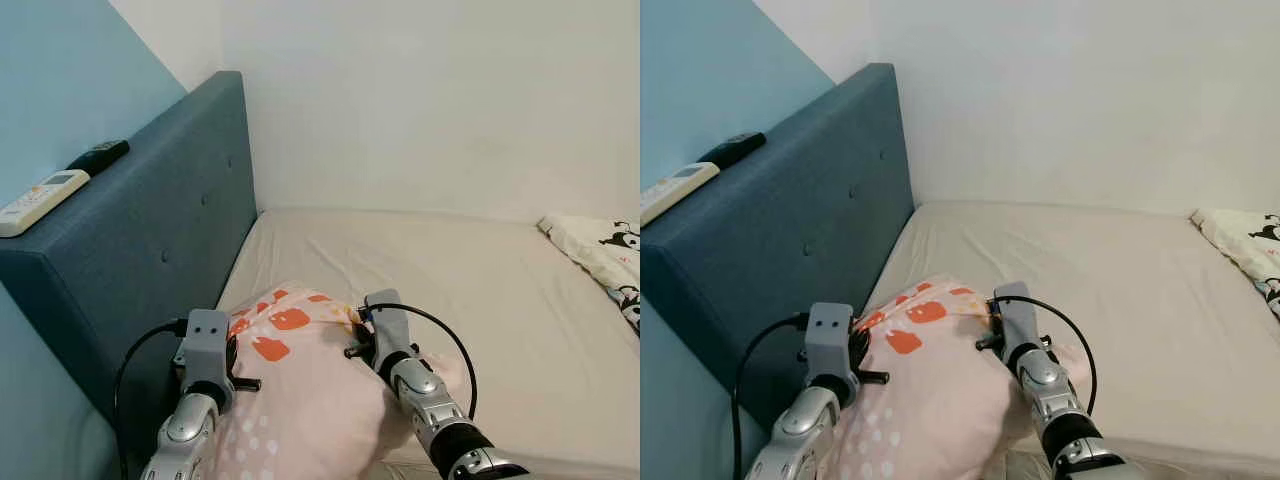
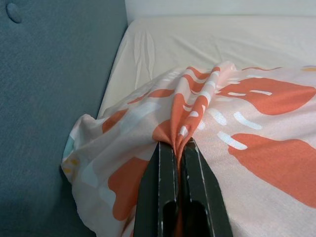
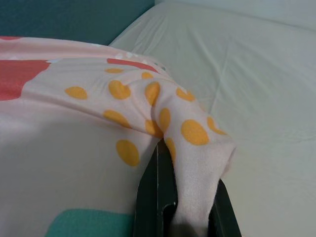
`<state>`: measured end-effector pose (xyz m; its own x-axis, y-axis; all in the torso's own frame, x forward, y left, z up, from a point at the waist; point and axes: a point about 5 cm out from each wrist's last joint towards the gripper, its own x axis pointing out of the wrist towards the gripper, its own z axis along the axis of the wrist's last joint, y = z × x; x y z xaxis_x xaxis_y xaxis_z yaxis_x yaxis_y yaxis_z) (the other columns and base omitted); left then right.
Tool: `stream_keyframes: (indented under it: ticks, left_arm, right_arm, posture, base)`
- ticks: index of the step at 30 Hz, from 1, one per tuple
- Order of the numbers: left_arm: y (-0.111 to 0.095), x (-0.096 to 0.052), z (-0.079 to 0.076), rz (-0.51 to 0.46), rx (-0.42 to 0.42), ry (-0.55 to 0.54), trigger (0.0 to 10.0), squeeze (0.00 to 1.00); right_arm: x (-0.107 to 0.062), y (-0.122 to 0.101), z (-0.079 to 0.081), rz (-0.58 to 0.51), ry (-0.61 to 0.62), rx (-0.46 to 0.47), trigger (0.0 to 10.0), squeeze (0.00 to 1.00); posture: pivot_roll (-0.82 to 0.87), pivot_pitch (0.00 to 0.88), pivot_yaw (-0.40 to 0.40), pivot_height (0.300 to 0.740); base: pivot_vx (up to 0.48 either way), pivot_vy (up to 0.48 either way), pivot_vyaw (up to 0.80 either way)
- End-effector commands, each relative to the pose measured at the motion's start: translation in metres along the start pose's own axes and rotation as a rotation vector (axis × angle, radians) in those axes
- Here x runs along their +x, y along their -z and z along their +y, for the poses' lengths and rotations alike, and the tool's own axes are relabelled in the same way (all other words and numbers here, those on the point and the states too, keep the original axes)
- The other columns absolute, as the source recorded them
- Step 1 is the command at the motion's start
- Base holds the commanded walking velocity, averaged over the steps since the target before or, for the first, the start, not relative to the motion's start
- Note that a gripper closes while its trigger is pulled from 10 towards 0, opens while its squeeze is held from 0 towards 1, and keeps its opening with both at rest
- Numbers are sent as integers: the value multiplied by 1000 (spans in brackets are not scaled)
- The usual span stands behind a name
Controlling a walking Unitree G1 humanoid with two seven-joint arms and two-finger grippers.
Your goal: Clean up the room
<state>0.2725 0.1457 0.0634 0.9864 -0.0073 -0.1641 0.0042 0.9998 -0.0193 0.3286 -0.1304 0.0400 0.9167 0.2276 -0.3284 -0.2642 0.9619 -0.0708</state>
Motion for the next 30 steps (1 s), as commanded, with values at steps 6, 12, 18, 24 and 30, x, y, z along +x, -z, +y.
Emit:
stream_keyframes:
  ticks: [6, 12, 18, 24, 30]
  left_arm:
    - [-9, 1, 15, -48, 20, -64, 10000, 0]
    - [-9, 1, 15, -49, 21, -65, 10000, 0]
    - [-9, 1, 15, -49, 21, -64, 10000, 0]
    - [-10, 1, 15, -55, 16, -59, 10000, 0]
    - [-11, 1, 15, -63, 10, -56, 10000, 0]
  right_arm:
    - [-1, -4, -10, -26, 50, 25, 10000, 0]
    - [-1, -4, -9, -26, 49, 26, 10000, 0]
    - [-1, -4, -9, -26, 49, 27, 10000, 0]
    - [-1, -4, -9, -28, 46, 27, 10000, 0]
    - [0, -5, -8, -31, 45, 26, 10000, 0]
  posture:
    - [-58, 0, -11, 740]
    - [-57, 0, -11, 740]
    - [-55, 0, -12, 740]
    - [-54, 0, -11, 740]
    - [-55, 0, -11, 740]
  base:
    - [0, 0, 0]
    - [0, 0, 0]
    - [0, 0, 0]
    - [0, 0, 0]
    - [0, 0, 0]
